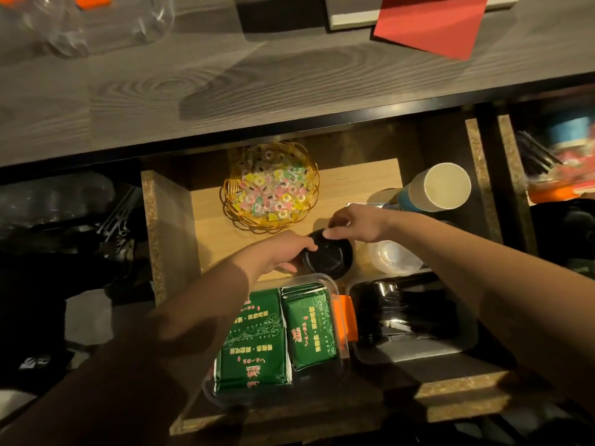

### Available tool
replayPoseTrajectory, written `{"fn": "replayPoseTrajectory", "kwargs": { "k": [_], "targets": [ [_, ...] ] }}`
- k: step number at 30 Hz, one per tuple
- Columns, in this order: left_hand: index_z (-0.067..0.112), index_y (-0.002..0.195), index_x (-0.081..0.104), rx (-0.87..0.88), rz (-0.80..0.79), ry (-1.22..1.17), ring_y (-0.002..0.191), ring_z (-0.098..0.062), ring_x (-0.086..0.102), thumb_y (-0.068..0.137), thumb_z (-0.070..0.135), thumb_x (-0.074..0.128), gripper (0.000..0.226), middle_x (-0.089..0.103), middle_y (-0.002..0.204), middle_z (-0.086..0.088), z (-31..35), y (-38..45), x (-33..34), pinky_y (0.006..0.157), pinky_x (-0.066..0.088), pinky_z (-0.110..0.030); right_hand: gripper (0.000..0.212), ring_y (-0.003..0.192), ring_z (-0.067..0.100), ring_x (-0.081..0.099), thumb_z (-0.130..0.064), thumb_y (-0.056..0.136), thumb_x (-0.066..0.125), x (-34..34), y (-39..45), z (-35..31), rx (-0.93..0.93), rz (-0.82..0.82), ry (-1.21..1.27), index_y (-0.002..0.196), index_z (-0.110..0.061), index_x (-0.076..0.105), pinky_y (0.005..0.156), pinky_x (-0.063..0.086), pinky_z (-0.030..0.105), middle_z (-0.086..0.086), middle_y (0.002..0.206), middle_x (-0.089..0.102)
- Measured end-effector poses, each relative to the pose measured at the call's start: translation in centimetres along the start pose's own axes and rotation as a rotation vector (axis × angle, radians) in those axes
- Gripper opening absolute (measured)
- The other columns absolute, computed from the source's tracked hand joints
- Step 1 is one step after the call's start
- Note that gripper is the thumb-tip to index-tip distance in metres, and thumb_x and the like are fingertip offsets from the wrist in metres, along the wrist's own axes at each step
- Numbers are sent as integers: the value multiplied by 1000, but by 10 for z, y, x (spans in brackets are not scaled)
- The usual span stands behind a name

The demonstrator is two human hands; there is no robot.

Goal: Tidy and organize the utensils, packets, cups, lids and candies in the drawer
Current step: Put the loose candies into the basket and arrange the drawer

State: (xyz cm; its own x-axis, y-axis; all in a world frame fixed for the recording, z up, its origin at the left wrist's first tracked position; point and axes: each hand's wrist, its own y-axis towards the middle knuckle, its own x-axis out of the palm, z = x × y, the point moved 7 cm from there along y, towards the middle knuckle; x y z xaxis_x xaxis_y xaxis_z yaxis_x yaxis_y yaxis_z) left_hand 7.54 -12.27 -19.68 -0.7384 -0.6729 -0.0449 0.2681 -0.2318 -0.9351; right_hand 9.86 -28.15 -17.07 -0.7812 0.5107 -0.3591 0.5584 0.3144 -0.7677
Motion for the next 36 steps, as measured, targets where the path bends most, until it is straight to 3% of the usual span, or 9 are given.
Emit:
{"fn": "replayPoseTrajectory", "kwargs": {
  "k": [2, 5, 9, 15, 19, 22, 25, 29, 36],
  "targets": [
    [17, 107, 57, -10, 9, -45, 93, -15, 60, 98, 26, 57, 13, 61, 104, -2, -10, -3, -10, 98, 54, -41, 41, 96, 20, 57, -45, 101, 45, -1, -2, -3, 6, 36, -139, 115, -10, 61, 84, 45, 33, 4, 108, 64],
    [16, 123, 53, -12, 5, -76, 91, -10, 56, 99, 28, 56, 27, 55, 101, 4, -23, -5, -21, 101, 53, -42, 16, 93, 19, 58, -23, 98, 52, 15, -4, -10, -54, -29, -627, 108, -13, 61, 83, 49, 31, 6, 111, 65],
    [17, 127, 51, -1, 29, -76, 93, -10, 53, 98, 28, 58, 32, 51, 105, 5, -30, -7, -34, 100, 53, -41, 36, 110, 20, 60, -26, 91, 66, 50, -6, -9, -103, -242, -1117, 124, -15, 57, 99, 48, 35, 2, 118, 63],
    [15, 128, 54, 22, 21, -78, 95, -9, 52, 98, 28, 58, 33, 54, 114, 2, -38, -6, -43, 92, 54, -34, 39, 107, 18, 60, -31, 91, 65, 61, 4, -1, 40, -292, -1203, 126, -18, 57, 97, 48, 32, 0, 117, 63],
    [17, 125, 55, 23, 20, -78, 104, -15, 54, 97, 29, 58, 30, 54, 128, -4, -43, -4, -46, 94, 55, -36, 30, 113, 18, 57, -25, 98, 56, 61, 1, -7, 32, -231, -1172, 125, -15, 57, 100, 44, 31, 1, 122, 62],
    [18, 122, 54, 28, 13, -99, 100, -13, 55, 98, 29, 59, 27, 56, 117, 0, -40, -5, -41, 97, 53, -37, 25, 108, 18, 58, -24, 99, 54, 61, -1, -7, 21, -206, -1085, 121, -14, 58, 99, 45, 31, 1, 116, 63],
    [14, 121, 54, 33, 8, -91, 97, -10, 57, 97, 30, 60, 29, 59, 110, 3, -34, 0, -31, 97, 54, -36, 19, 96, 20, 63, -17, 97, 53, 41, 5, -5, 47, -68, -626, 109, -8, 65, 87, 51, 29, 7, 105, 68],
    [13, 124, 55, 37, 3, -61, 105, -15, 60, 94, 33, 62, 37, 62, 117, -2, -20, 5, -17, 94, 56, -35, 28, 99, 26, 64, -20, 100, 45, 0, 4, -1, 99, 202, -141, 112, -7, 67, 90, 54, 39, 10, 110, 69],
    [7, 123, 58, 19, -55, -71, 110, -23, 65, 96, 20, 61, 30, 68, 121, -15, -3, 9, 12, 96, 54, -36, 66, 109, 24, 61, -58, 85, 64, -5, -9, 11, 71, -26, 133, 134, -15, 55, 95, 52, 36, 6, 125, 61]
  ]
}}
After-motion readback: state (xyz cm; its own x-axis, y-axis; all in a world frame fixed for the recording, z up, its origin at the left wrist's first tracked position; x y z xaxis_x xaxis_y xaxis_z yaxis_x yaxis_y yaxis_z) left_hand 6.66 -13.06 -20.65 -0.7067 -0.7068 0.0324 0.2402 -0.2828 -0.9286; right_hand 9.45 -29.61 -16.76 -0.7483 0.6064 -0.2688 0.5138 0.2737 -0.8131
